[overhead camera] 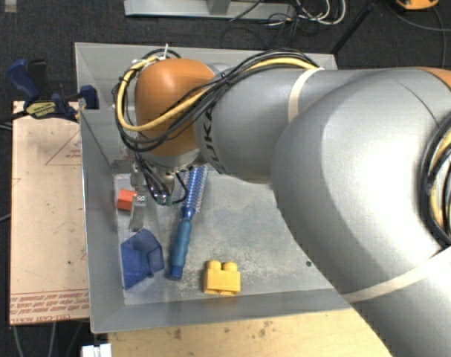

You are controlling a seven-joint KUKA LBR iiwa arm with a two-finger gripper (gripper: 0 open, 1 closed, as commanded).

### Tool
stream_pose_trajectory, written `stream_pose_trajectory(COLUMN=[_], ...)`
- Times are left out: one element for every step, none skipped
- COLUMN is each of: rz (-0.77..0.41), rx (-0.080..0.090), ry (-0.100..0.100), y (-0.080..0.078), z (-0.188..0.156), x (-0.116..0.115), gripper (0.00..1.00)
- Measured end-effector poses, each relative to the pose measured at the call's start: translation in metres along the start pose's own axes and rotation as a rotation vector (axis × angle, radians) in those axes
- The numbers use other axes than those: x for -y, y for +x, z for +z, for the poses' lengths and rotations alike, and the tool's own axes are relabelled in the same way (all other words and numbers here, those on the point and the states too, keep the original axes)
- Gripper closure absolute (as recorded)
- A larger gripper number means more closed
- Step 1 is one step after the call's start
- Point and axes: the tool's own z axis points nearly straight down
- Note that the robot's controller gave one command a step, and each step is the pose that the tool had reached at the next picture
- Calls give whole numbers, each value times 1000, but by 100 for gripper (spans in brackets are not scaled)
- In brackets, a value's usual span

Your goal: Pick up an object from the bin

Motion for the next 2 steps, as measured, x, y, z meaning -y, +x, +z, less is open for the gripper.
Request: stream_pose_trajectory(rz=[-57, 1], rx=[2, -5], ry=[0, 2], y=[-5, -4], z=[-11, 34], x=[-9, -7], gripper=[0, 0])
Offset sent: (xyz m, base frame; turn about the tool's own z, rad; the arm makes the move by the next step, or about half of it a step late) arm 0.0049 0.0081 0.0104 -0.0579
